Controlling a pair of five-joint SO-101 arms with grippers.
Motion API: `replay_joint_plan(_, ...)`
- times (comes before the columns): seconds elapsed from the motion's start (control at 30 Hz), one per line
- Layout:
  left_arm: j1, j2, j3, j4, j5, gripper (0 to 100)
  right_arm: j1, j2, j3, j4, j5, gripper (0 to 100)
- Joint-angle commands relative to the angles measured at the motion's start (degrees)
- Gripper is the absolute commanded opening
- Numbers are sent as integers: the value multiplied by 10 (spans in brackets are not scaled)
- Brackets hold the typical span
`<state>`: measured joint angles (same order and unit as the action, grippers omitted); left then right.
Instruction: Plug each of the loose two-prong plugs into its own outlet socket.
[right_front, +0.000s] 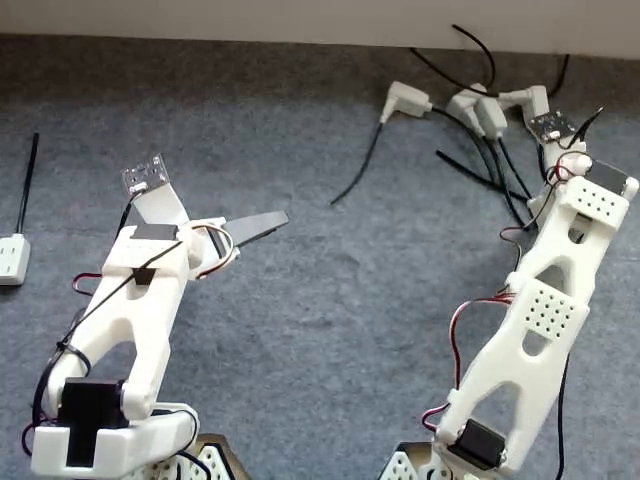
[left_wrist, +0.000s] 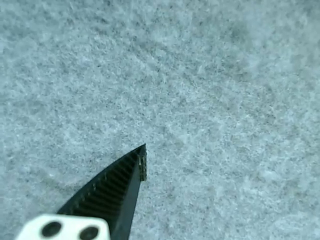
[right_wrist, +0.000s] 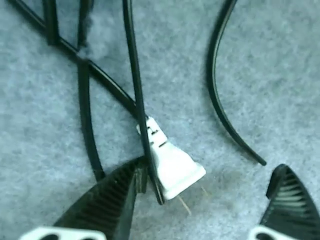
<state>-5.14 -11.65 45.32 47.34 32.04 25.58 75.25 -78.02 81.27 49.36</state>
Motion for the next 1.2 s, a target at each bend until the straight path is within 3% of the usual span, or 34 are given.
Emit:
replay_joint_plan(0.0, 11, -21, -3, -7, -4, 701, 8, 2, 27, -43, 33, 263)
replay_joint_plan(0.17, 11, -21, -3, -7, -4, 701, 8, 1, 35, -39, 45, 134)
replay_joint_plan(0.47, 11, -21, -3, -7, -4, 701, 9, -5, 29, 20, 48, 126)
replay_joint_plan(0.6, 11, -21, -3, -7, -4, 701, 15, -17, -28, 85, 45, 121)
replay_joint_plan(0.77, 11, -21, -3, -7, -4, 701, 27, -15, -137, 171, 43, 44)
replay_joint_plan(1.0, 11, -21, -3, -7, -4, 701, 39, -23, -239, 196, -83, 46)
replay_joint_plan(1.17, 11, -21, -4, -7, -4, 701, 15, -35, -233, 197, -193, 46)
